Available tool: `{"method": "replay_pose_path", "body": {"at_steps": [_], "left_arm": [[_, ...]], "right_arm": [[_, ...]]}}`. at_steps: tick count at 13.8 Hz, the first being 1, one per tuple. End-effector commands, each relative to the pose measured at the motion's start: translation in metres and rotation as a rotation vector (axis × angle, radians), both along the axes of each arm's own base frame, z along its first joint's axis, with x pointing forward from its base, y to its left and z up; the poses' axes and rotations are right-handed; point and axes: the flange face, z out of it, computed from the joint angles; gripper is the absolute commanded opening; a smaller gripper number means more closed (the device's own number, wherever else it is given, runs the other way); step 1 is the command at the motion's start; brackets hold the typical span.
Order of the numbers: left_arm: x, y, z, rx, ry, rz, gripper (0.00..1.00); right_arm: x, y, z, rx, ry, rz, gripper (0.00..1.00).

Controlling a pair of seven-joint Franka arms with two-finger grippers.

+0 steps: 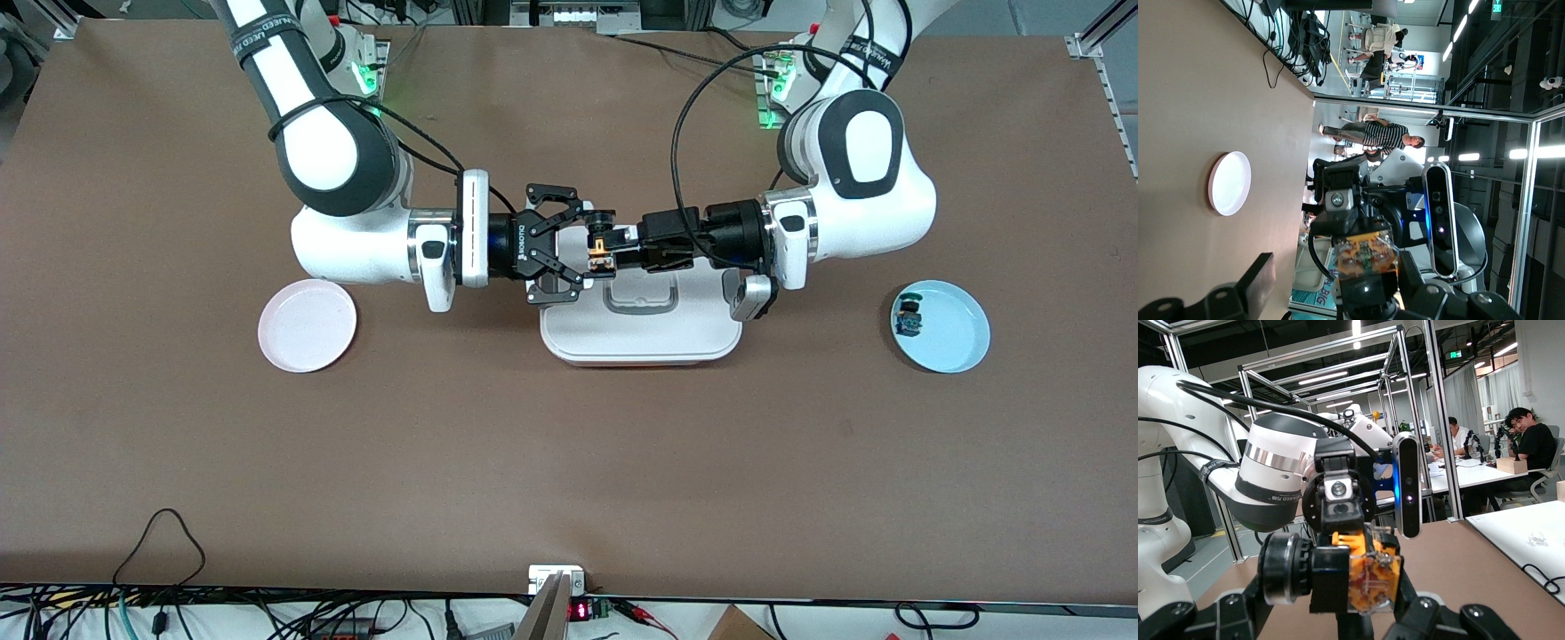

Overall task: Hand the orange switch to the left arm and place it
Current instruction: 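Grasp the orange switch with the left gripper above the white box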

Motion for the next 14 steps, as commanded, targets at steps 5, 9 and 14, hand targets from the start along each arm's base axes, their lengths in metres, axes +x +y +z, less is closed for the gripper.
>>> {"method": "replay_pose_path", "body": {"at_steps": [5,9,14], "left_arm": [[0.007,-0.008,0.004,-0.033,-0.026,0.008,0.37],[0.004,-0.014,0.004,-0.034,-0.024,-0.002,0.36],[0.005,-0.014,0.005,-0.037,-0.024,-0.003,0.27]], "right_arm": [[-0.001,0.001,0.003,0.018,-0.011,0.001,0.0],[-0.002,0.002,0.003,0.021,-0.009,0.001,0.0],[-0.002,0.002,0.001,0.019,0.013,-0.002,0.99]]}}
